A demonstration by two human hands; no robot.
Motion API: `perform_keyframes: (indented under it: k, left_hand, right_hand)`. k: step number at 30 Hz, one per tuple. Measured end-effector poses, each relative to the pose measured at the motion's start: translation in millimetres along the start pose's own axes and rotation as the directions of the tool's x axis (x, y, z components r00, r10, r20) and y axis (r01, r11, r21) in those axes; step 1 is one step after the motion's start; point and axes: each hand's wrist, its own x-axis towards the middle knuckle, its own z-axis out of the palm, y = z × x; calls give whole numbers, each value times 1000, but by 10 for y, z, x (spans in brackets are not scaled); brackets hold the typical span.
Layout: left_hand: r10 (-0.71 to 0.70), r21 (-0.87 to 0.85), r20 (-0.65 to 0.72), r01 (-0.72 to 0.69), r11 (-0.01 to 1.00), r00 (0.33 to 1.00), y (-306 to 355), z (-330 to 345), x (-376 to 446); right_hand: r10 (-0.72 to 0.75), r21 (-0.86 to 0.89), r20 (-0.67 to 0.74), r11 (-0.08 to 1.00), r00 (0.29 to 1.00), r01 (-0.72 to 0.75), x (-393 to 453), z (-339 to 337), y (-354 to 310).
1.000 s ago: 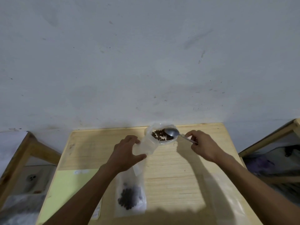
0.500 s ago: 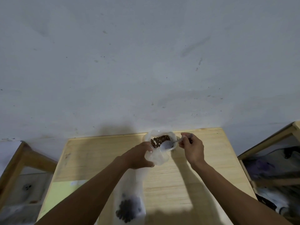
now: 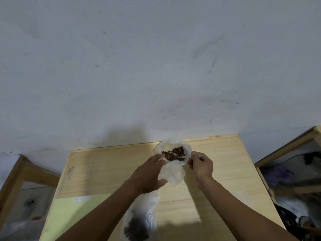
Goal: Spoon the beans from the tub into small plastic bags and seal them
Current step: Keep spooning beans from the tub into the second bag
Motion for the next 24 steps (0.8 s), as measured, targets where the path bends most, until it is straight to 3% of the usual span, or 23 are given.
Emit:
perform_keyframes:
  k: [7,12,20,24]
  left_hand:
    - [-138,-135,-110,123,983,984,1,6,-14]
    - [-194,-183,-218,155,971,957,7,14,-73]
    - [-307,-155,-258,274,949,916,-58,-25,-172]
    - [-355,-114,-254,337,935,900,-105,-59,-186]
  right_hand:
    - [-120,82,-9,989,993,120,-36,-125,-115]
    - [-217,19,0,976,976,217,-35,-211,-191]
    - [-182,111,-2,977,983,181,-117,-296,-337]
    - [-244,189,35,954,969,233,-250,-385,-534]
